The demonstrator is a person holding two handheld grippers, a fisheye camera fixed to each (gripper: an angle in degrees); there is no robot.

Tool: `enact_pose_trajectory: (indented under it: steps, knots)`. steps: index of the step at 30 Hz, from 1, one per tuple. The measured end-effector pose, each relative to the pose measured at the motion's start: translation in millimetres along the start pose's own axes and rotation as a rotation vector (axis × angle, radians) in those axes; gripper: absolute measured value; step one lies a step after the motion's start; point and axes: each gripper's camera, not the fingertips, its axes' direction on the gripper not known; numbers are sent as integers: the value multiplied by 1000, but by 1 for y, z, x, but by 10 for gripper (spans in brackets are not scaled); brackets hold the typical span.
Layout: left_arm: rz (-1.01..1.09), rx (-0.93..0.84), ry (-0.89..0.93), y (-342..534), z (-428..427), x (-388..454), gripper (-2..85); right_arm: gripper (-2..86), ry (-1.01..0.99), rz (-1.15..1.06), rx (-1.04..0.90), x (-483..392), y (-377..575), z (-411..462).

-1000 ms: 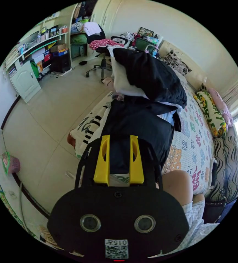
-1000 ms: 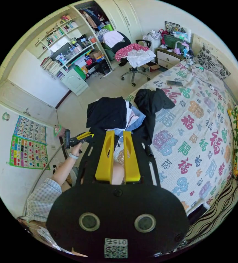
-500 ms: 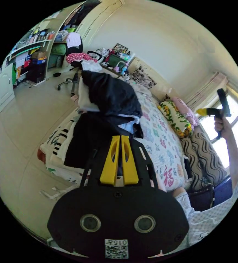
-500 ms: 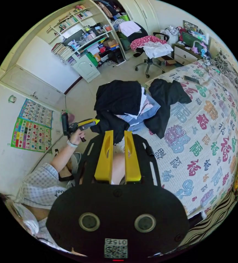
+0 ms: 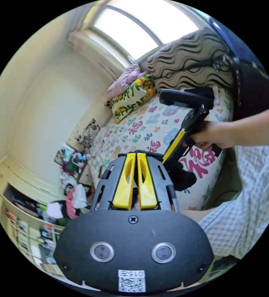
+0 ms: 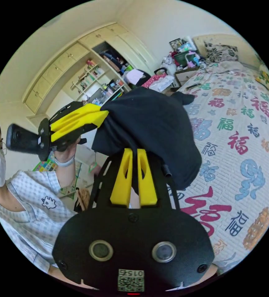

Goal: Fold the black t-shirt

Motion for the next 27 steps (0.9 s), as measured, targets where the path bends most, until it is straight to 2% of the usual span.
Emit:
enact_pose_trajectory:
  steps: [1, 4, 12, 14, 20, 23, 25, 27]
  knots:
    - [119, 18, -71, -22, -3, 31, -2, 17, 4, 43, 49, 11, 15, -18]
    - [281, 104, -160, -62, -9, 91, -2, 7, 29, 121, 146, 31, 54, -59]
    - [390, 255, -189, -120, 1, 158, -1, -6, 215, 172, 231, 51, 108, -134]
    - [354, 261, -163, -130, 11, 153, -1, -6, 235, 167, 238, 55, 106, -143]
    - [42, 273, -64, -152, 37, 75, 0, 1, 212, 36, 258, 50, 65, -164]
    - [-92, 302, 73, -138, 45, 46, 1, 4, 299, -58, 194, 35, 61, -164]
    - [-175, 209, 242, -118, 82, 43, 0, 5, 365, 27, 92, 54, 78, -153]
    - [-298, 96, 288, -97, 123, 47, 2, 6, 389, 208, 19, 91, 104, -145]
